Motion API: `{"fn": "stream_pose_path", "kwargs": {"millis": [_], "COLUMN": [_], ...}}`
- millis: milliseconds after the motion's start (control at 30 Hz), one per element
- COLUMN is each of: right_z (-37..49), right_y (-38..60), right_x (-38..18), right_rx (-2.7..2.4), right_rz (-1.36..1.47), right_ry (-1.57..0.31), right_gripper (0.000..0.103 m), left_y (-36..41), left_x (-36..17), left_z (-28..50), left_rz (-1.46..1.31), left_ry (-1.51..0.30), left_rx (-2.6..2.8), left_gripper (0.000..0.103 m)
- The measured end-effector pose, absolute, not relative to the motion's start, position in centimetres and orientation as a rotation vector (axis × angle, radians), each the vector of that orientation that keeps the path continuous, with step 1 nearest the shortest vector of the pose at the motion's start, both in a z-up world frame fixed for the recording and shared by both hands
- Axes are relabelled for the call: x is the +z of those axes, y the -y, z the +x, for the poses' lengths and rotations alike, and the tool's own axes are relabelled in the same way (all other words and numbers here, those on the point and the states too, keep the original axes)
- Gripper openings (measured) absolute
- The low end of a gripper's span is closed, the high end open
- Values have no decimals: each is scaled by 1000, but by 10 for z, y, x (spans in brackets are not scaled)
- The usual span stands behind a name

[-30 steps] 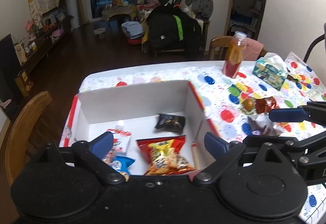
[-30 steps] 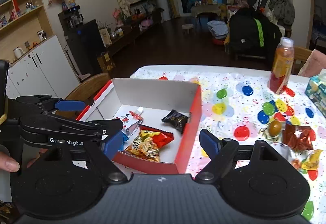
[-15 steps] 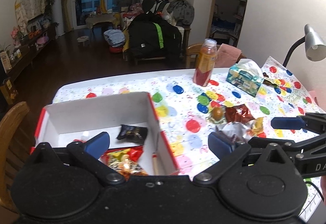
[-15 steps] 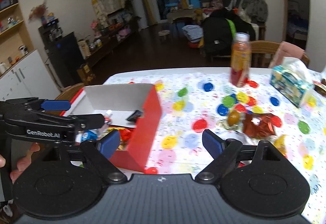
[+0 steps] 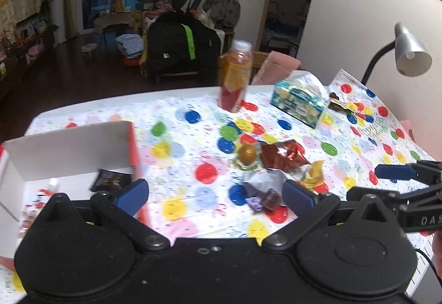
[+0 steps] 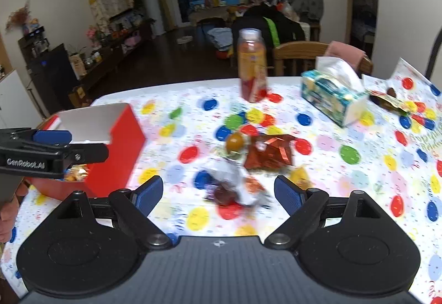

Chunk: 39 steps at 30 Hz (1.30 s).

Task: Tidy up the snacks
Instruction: 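Move both tools back over the remaining snacks on the tablecloth, then grasp the brown jelly cup with the left tool while the right tool grasps the yellow candy packet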

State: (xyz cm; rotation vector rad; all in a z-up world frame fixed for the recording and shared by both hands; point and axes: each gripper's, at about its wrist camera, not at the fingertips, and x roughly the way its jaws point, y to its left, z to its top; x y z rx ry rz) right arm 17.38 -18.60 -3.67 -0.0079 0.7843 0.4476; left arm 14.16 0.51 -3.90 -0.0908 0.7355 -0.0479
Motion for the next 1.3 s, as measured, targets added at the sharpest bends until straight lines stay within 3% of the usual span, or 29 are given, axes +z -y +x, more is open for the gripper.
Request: {"fn": "stream_pose_path", "kwargs": {"millis": [567, 833, 900, 1300], "right_z": [241, 274, 280, 306], "right_y": [246, 245, 243, 226], "right_x": [-93, -123, -129, -158], "right_rx": [369, 353, 355, 360], "right_rz": [-7, -24, -26, -41], "right_ry": [-882, -931, -946, -1009], "right_gripper": [88, 87, 78, 60], "left_y": [59, 78, 82, 94], "left_x": [-98, -129, -135, -163], "left_z": [187, 208, 213, 232], "left_rz": [-28, 20, 38, 86], "left_ry": [-810, -865, -875, -924], "left_rx": [-86, -114, -129, -219], "left_gripper": [98, 77, 73, 55]}}
